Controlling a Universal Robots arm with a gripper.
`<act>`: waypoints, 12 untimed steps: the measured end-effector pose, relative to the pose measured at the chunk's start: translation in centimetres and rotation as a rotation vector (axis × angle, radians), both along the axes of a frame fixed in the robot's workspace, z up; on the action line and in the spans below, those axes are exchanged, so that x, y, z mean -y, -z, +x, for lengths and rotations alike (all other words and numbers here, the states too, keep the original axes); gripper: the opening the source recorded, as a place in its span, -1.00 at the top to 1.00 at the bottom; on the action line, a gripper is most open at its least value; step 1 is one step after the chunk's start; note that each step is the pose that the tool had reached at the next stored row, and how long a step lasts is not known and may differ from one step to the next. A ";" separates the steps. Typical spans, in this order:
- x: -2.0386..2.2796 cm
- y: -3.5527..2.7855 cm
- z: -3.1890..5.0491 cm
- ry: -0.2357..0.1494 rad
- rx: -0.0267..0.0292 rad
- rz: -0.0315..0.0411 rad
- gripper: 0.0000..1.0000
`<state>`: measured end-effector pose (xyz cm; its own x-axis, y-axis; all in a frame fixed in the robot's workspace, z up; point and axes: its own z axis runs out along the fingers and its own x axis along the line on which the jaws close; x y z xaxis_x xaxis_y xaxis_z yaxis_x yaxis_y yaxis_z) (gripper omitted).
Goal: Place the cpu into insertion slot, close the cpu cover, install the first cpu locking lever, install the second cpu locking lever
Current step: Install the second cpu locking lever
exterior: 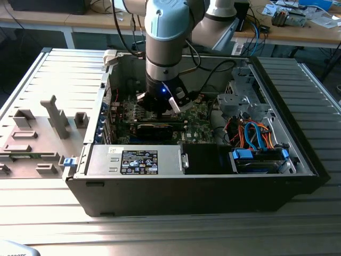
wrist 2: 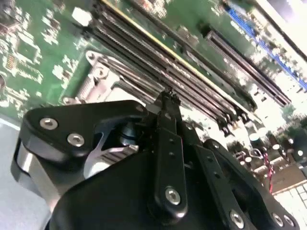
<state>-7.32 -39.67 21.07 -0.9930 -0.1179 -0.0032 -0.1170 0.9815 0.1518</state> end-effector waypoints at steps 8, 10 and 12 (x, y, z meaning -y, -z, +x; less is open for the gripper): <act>-1.07 0.00 1.84 0.000 -0.0112 -0.1059 0.79; -1.43 0.01 2.09 0.000 -0.0120 -0.1365 0.79; -1.81 0.01 2.30 0.000 -0.0129 -0.1692 0.79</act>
<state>-5.02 -37.86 21.06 -0.9929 -0.1152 0.0294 -0.1156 0.9932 -0.0142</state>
